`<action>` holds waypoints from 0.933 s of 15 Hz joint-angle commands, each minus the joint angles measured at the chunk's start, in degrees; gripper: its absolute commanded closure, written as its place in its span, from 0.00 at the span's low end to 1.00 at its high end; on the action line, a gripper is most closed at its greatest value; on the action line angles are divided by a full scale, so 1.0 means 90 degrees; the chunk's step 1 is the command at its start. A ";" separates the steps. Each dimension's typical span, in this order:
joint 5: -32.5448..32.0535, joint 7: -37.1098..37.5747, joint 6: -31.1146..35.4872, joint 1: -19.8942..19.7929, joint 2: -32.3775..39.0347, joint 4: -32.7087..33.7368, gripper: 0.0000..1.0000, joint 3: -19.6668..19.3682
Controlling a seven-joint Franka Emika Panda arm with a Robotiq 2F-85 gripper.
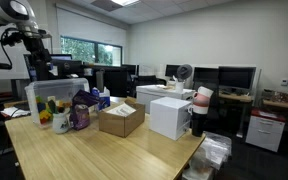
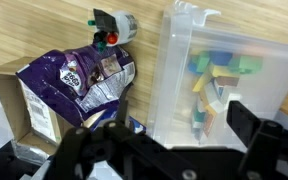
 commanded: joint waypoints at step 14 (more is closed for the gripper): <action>-0.0780 0.0984 -0.0507 0.0696 0.1165 0.0632 0.65 -0.0677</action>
